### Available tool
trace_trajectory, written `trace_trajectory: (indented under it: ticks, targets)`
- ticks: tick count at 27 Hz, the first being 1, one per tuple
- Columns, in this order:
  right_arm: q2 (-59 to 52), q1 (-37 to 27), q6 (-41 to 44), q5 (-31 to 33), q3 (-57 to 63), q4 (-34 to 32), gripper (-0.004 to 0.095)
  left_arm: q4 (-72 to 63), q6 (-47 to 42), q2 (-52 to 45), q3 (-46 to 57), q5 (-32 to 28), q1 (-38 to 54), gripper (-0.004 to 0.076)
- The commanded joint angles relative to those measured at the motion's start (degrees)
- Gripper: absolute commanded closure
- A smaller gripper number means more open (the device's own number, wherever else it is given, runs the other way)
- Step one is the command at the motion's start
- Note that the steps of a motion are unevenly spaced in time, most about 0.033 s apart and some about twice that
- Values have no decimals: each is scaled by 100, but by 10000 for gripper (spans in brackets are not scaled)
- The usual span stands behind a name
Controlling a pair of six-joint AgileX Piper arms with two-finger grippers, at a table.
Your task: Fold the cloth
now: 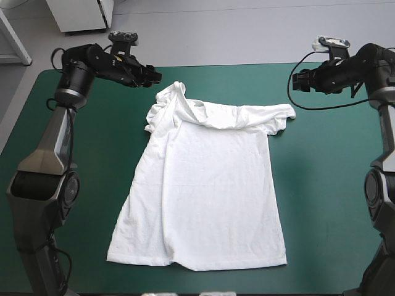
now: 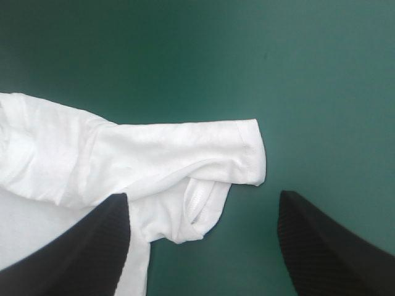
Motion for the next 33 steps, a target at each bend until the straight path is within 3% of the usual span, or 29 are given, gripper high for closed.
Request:
trace_trajectory:
  ticks: [1, 8, 17, 22, 33]
  targets:
    - [-860, -44, -115, 11, -144, 301, 262, 10, -19, -982, -131, 261, -33, 241]
    - [-2729, 153, -158, 166, 925, 401, 262, 301, -366, -3178, 1698, 1267, -33, 241]
    - [-4001, 1538, 585, 649, 2121, -1221, 262, 742, -518, -5105, 3528, 1275, -33, 241]
    - [-4296, 1848, 869, 996, 2480, -1353, 267, 700, -613, -5689, 4574, 1275, -33, 241]
    - [-5025, 2313, 961, 1010, 4096, -1517, 278, 621, -654, -6072, 7242, 1275, -43, 241]
